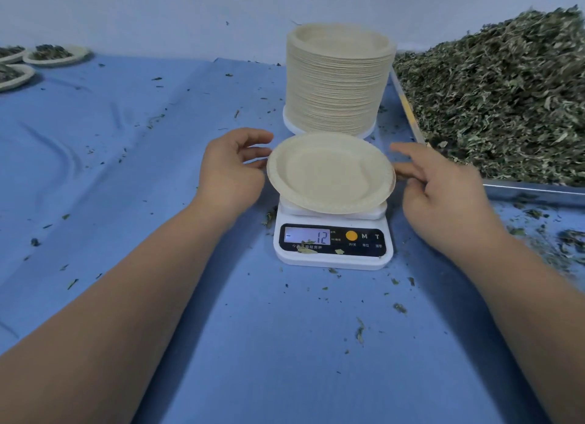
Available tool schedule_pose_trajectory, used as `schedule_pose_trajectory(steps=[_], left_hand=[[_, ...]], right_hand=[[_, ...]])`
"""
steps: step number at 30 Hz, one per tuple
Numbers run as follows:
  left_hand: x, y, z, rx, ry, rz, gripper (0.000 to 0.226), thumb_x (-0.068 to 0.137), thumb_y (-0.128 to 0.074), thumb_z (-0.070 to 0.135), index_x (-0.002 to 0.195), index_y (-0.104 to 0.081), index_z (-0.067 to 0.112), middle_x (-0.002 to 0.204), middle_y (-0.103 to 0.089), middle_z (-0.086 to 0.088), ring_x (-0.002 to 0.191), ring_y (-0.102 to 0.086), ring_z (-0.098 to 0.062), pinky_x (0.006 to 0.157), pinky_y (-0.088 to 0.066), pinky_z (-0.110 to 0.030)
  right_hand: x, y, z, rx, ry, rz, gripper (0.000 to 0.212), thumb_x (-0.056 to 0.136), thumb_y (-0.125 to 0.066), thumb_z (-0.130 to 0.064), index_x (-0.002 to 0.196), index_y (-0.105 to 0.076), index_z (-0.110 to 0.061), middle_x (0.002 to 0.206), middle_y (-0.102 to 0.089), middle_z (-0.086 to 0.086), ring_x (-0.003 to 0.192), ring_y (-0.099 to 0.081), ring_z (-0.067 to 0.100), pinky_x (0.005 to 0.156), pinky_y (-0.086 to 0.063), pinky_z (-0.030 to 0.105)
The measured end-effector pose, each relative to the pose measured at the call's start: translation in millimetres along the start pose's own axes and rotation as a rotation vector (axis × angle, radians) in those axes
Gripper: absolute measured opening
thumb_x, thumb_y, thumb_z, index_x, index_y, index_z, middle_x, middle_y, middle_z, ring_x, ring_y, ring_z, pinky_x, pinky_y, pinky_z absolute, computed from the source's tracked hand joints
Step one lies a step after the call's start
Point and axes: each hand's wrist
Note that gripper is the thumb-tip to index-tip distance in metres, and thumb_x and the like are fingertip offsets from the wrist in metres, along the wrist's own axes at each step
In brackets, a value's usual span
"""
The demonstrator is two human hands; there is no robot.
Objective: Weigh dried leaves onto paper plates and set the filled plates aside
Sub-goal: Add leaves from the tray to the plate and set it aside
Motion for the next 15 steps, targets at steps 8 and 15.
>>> schedule_pose_trajectory(steps=[8,15], left_hand=[[-4.0,-4.3,-3.2,0.0,0.117,-0.019,0.052,0.082,-0.043,-0.018,0.111,-0.071,0.013,0.104,-0.076,0.003,0.091,-0.073,-0.003,0.078,-0.057,-0.019],[-4.6,-1.6,-2.2,-0.026,0.136,0.0,0.054,0.083,-0.041,-0.022,0.12,-0.067,0.008,0.112,-0.074,-0.001,0.092,-0.073,-0.005,0.078,-0.055,-0.014]], right_hand=[[0.3,2.8,1.3,0.04,0.025,0.145,0.051,0.087,-0.045,0.006,0.13,-0.062,-0.015,0.114,-0.072,0.002,0.109,-0.067,0.007,0.093,-0.039,0.0],[-2.0,7.5,-3.1,0.009,0.009,0.184,0.05,0.088,-0.045,-0.001,0.13,-0.062,-0.023,0.123,-0.069,-0.006,0.098,-0.068,0.011,0.094,-0.046,0.022]])
Point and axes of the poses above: each hand's wrist, its own x-axis towards the middle knuckle, its own y-axis out of the back of the hand, z = x × y
